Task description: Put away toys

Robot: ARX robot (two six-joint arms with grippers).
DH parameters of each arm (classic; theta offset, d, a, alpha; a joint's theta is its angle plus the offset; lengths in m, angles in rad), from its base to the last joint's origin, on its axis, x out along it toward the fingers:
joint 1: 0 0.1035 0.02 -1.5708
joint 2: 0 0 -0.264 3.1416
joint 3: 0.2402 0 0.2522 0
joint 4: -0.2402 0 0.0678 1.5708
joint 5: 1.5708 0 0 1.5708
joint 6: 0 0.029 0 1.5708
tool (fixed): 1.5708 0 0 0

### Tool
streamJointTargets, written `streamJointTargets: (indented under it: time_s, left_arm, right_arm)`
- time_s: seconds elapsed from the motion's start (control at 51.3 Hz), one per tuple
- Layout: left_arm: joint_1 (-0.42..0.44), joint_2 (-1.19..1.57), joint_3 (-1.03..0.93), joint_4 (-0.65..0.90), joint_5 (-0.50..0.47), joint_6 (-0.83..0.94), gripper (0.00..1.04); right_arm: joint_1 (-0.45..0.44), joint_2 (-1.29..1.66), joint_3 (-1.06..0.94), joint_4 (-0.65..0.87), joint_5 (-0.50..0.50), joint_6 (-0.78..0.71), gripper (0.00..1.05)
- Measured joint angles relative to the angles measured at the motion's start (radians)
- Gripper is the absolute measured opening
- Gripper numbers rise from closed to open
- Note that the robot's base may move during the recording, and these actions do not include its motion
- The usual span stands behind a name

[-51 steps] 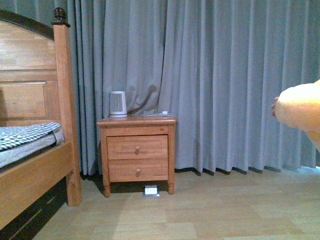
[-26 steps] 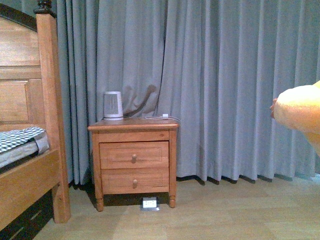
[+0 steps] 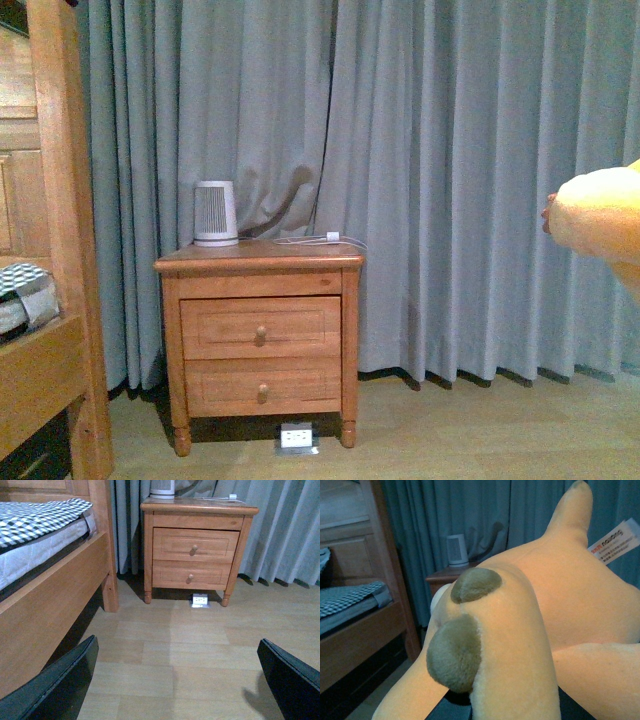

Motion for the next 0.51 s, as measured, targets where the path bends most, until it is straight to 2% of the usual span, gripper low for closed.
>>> streamJointTargets:
  time_s: [0.507]
  left_arm:
    - [0.000,0.000,0.000,0.000,-0.001,0.000,0.99]
  right_arm:
    - [0.000,0.000,0.000,0.000,0.001,0.000,0.17]
